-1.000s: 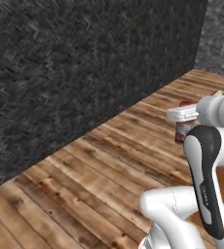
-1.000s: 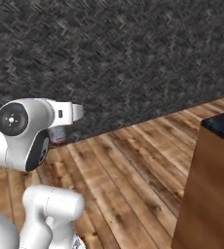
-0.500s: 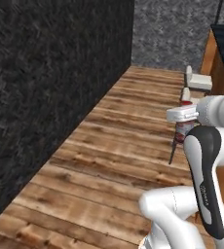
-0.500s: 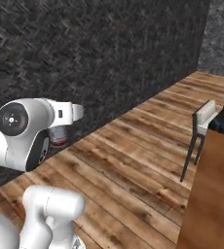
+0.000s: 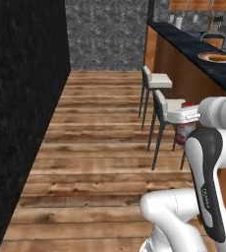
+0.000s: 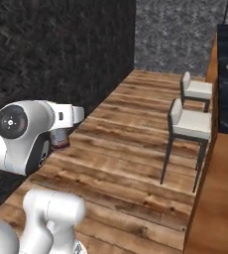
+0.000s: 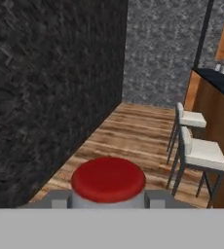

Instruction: Move the hot dog bun to the plate on the dining table and place the condiment next to that plate. Then navigate to the fridge and take the sausage and place it on the plate as well.

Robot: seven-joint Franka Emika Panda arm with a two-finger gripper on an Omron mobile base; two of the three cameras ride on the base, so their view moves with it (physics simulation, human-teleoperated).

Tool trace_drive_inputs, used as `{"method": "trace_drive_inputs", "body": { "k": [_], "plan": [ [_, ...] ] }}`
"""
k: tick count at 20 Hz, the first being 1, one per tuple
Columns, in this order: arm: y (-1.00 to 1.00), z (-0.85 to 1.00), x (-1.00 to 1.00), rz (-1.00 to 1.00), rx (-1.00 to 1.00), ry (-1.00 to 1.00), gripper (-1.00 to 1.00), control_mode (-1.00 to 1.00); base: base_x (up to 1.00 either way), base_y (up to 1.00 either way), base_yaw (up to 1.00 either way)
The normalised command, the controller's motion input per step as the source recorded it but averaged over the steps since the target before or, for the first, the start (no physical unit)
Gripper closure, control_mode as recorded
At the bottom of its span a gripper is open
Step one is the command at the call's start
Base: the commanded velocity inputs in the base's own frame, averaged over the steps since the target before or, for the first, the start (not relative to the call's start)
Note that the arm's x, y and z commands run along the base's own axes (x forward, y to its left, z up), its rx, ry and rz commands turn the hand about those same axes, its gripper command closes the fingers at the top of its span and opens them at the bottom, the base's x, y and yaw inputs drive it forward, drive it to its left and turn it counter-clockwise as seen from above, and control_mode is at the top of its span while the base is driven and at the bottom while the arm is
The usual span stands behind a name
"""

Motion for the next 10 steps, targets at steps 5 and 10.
{"method": "trace_drive_inputs", "body": {
  "k": [5,10],
  "plan": [
    [0.0,0.0,0.0,0.0,0.0,0.0,1.0,1.0,0.87,0.63,-0.58],
    [0.0,0.0,0.0,0.0,0.0,0.0,1.0,1.0,0.83,0.65,-0.58]
  ]
}}
